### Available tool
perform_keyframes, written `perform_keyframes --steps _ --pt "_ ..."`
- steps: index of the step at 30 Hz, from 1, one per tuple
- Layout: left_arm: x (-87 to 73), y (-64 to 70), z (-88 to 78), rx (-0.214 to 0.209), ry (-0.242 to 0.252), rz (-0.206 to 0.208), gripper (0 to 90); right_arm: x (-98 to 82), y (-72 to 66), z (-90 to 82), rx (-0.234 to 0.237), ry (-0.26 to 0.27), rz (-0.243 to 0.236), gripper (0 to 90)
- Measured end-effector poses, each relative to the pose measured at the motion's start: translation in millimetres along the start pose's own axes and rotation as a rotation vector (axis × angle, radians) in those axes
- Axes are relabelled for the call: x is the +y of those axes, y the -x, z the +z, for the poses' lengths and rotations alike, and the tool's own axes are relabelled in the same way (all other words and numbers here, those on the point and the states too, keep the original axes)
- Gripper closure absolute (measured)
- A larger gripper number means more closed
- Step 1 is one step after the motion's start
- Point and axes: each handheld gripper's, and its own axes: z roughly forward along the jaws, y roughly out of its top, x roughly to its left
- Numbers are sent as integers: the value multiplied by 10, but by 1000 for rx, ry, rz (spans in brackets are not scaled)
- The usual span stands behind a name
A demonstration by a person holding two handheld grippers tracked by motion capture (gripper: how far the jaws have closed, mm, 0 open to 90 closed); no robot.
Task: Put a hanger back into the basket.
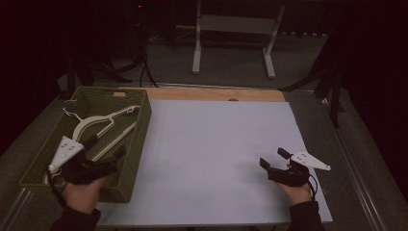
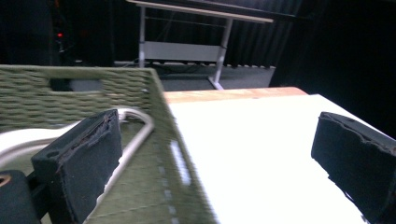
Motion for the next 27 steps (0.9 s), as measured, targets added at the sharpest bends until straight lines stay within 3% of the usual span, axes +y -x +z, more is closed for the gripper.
perform_keyframes --steps 4,6,7,9,12,16,22,27 --pt "-98 170 174 -22 -40 16 29 -18 -9 -52 -52 7 5 115" --pt "-100 244 182 -8 -21 42 29 -30 -11 -87 -85 4 3 114" --pt "-92 256 180 -35 -16 15 29 -37 -11 -107 -91 5 5 111" --pt "-93 296 177 -51 -11 5 29 -44 -12 -122 -110 1 0 111" --pt "-151 491 180 -106 -8 11 29 -71 -26 -190 -153 -8 12 111" --pt "-256 730 239 -134 -22 97 29 -105 -36 -227 -162 -14 12 111" --pt "-357 797 355 -132 -64 112 26 -126 -33 -217 -166 -26 12 111" --pt "-352 788 347 -135 -48 96 26 -120 -36 -229 -163 -17 13 110"
